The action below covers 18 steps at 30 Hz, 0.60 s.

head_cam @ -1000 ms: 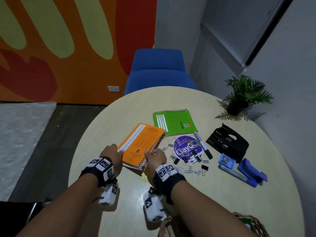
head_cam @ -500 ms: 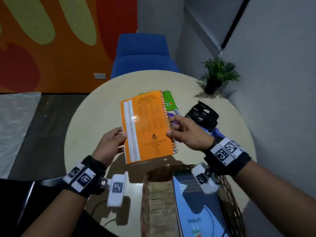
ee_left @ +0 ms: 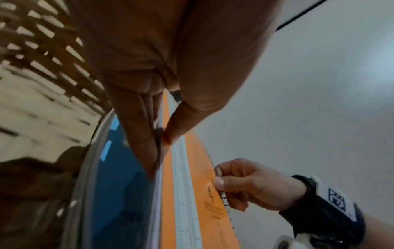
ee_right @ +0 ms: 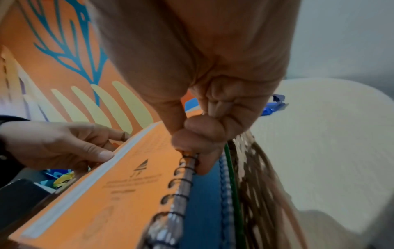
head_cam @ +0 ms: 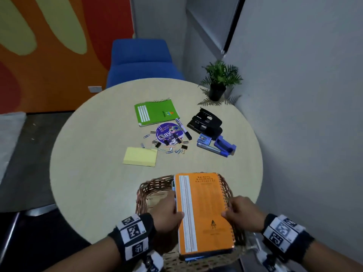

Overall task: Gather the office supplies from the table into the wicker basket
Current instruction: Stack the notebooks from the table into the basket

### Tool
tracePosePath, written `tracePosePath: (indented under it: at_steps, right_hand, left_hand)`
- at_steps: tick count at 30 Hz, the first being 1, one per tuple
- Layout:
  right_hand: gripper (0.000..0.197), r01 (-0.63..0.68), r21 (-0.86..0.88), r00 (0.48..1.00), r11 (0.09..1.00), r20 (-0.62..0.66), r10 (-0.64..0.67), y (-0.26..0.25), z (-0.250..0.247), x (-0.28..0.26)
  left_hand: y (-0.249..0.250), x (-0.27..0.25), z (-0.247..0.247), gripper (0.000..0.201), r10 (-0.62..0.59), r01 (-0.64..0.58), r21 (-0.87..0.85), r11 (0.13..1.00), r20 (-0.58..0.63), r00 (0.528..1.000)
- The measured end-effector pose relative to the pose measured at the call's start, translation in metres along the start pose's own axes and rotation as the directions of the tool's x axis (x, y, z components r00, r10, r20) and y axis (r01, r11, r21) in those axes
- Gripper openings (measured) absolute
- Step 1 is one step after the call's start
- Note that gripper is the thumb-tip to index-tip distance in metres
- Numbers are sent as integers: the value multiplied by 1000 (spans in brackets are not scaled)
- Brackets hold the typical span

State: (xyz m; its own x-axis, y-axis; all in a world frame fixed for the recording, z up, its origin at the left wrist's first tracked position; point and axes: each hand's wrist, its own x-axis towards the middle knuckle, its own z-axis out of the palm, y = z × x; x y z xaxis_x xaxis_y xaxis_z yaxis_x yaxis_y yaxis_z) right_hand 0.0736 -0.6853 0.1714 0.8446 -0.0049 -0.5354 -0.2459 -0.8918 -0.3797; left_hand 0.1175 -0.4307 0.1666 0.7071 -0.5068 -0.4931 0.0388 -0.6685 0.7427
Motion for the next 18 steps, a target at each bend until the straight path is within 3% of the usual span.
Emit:
tracePosePath:
  at_steps: [4,7,11,15,18]
  right_hand:
    - [39,-68,3,998,998,-11,68,-2,16,1]
    - [41,-118,-101,992,988,-53,113,-8,24,9]
    - [13,-181,-126,983,975,-42,177,-10,28,14]
    - [14,-119,-100,992,988,30,123,-15,9,12]
    - [26,-30,32,999,999,-26,31,-25,-38,25]
  left_hand:
    - [-6,10,14,50,-96,85,128,988,77,992]
    - [-10,15,19,48,-129,116,163,980,75,989]
    - [-19,20,24,60,-158,153,70,986,73,985]
    - [-11,12,13,47,-126,118,88,989,94,988]
    - [-2,18,-37,32,-65,67,29,997,-50,997]
